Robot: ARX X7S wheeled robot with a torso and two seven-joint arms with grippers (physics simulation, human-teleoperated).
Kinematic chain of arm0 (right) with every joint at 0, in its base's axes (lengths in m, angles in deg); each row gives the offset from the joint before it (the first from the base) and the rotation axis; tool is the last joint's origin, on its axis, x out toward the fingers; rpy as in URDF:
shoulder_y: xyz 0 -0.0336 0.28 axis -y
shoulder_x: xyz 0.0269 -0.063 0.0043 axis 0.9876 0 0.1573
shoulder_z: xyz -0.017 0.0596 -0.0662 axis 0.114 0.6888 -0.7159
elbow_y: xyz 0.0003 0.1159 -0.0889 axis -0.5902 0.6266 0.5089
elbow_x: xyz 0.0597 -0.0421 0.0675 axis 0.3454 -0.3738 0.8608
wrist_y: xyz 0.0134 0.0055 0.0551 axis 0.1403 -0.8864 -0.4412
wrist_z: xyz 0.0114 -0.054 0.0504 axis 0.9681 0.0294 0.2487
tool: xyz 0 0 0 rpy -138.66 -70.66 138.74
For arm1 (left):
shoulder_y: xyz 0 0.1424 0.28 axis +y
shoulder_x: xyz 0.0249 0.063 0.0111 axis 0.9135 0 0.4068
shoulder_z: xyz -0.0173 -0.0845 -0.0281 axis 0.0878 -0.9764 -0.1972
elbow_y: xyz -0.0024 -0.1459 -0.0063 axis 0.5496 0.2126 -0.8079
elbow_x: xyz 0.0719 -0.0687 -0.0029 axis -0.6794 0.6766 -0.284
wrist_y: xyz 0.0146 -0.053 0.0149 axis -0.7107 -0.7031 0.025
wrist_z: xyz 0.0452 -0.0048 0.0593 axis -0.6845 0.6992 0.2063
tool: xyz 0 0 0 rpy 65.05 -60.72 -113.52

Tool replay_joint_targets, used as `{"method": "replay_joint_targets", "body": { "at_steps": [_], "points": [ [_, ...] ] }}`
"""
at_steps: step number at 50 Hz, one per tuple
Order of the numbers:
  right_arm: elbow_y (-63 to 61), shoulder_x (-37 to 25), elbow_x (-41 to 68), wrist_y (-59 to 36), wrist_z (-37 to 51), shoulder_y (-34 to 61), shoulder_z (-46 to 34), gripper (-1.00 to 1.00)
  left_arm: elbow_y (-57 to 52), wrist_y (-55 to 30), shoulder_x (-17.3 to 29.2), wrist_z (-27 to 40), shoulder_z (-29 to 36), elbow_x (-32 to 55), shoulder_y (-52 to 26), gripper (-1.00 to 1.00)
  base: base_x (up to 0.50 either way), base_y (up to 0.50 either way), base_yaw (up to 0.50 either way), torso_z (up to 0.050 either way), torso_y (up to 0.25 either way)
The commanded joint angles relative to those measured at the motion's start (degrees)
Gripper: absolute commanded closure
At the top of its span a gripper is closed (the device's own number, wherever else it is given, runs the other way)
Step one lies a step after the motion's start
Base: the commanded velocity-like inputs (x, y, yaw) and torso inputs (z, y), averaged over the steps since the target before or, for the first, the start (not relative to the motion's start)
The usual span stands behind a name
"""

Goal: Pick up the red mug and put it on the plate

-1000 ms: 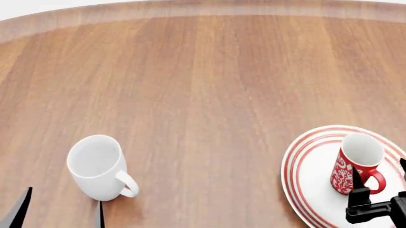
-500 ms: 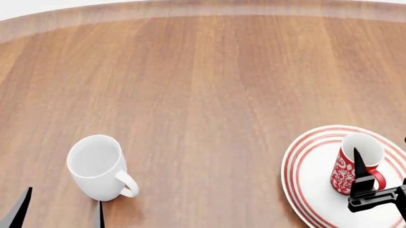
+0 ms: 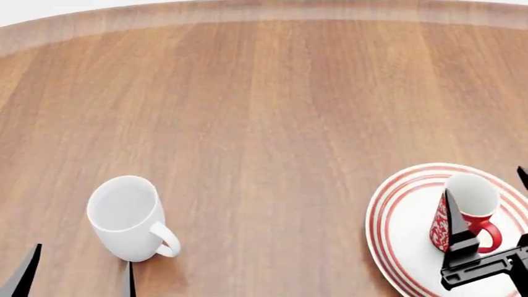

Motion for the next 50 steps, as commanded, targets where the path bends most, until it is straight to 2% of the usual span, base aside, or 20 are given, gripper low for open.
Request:
{"method": "replay_joint_targets", "body": {
  "at_steps": [1, 24, 50],
  "points": [
    [-10.1, 0.3, 1.8, -3.0, 0.1, -4.8, 0.9, -1.00, 0.0, 0.0, 0.0, 0.2, 0.1, 0.0, 0.0, -1.00, 0.00, 0.00, 0.00, 0.000, 0.000],
    [-24.9, 0.4, 5.7, -2.2, -2.0, -14.7, 3.3, -1.00, 0.0, 0.1, 0.2, 0.4, 0.3, 0.0, -0.1, -1.00, 0.00, 0.00, 0.00, 0.000, 0.000],
    [-34.7, 1.2, 9.0, 1.5, -4.0, -23.0, 5.9, -1.00, 0.2, 0.5, 0.3, 0.7, 0.6, -0.2, -0.3, -1.00, 0.00, 0.00, 0.00, 0.000, 0.000]
  ]
}}
